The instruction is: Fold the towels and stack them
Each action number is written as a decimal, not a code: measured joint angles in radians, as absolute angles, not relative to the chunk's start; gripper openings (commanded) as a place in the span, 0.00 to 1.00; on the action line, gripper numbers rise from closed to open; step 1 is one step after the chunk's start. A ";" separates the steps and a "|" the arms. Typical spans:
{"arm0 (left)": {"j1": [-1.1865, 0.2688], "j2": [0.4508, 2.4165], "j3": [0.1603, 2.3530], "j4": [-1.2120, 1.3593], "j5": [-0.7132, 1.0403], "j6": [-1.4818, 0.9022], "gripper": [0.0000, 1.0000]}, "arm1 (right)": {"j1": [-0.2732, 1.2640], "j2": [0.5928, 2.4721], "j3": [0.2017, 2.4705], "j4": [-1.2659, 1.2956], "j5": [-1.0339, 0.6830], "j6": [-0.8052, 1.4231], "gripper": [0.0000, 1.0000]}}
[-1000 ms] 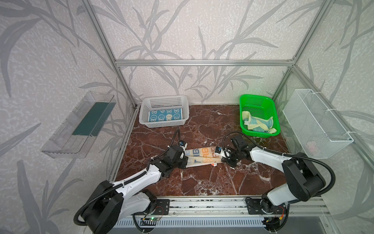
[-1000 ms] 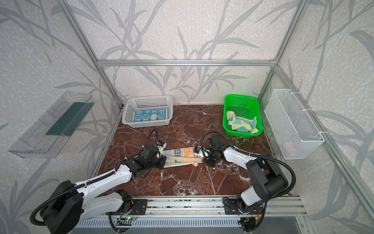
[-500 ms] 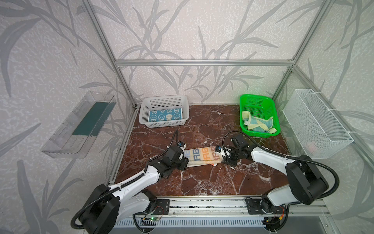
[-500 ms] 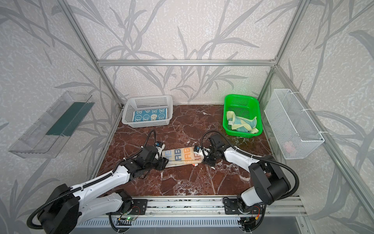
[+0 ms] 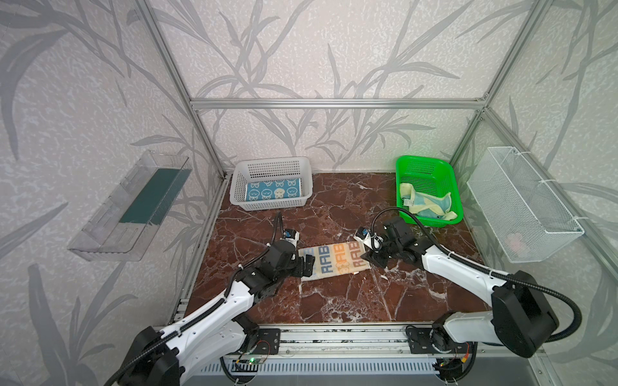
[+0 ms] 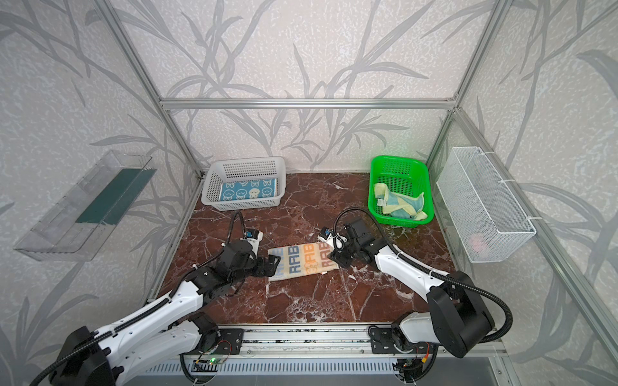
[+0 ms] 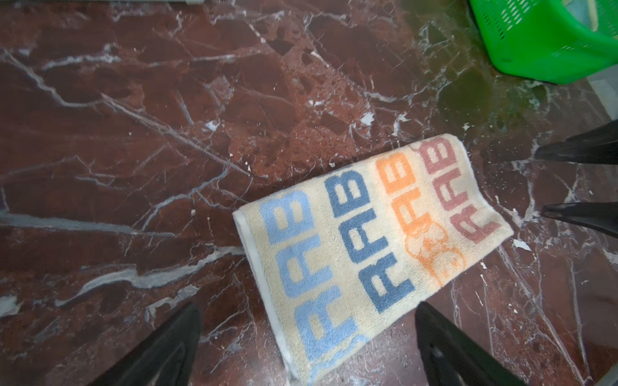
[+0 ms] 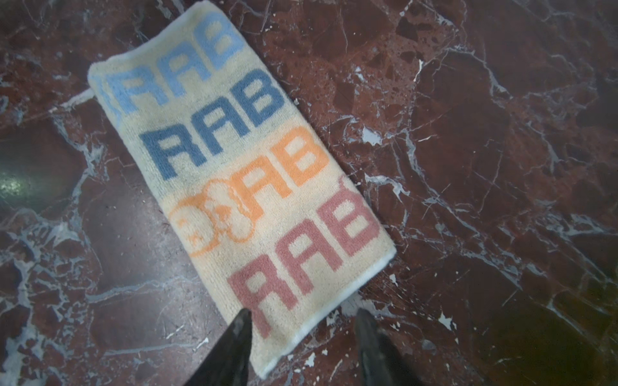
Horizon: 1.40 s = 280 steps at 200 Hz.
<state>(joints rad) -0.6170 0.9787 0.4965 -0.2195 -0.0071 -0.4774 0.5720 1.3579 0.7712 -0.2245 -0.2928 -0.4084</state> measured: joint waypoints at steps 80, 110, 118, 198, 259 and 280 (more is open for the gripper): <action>-0.583 1.199 0.515 -0.148 0.014 -0.631 0.99 | 0.676 1.543 0.865 -0.178 -0.202 0.029 0.45; -0.576 1.242 0.515 -0.096 0.037 -0.644 0.98 | 0.738 1.590 0.865 -0.139 -0.192 0.094 0.43; -0.572 1.254 0.515 -0.088 0.045 -0.649 0.97 | 0.758 1.594 0.865 -0.123 -0.191 0.104 0.42; -0.526 1.348 0.507 0.018 0.126 -0.704 0.92 | 0.807 1.776 0.939 -0.080 -0.164 0.209 0.34; -0.514 1.464 0.536 0.160 0.199 -0.734 0.79 | 0.807 1.807 0.976 -0.086 -0.157 0.265 0.32; -0.514 1.487 0.535 0.205 0.216 -0.753 0.79 | 0.807 1.808 0.978 -0.087 -0.156 0.276 0.31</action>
<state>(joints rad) -0.5144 1.4868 0.5346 0.2054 0.2165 -0.7532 0.8070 1.8080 0.9775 -0.0868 -0.1562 0.2756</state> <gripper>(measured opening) 0.788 0.314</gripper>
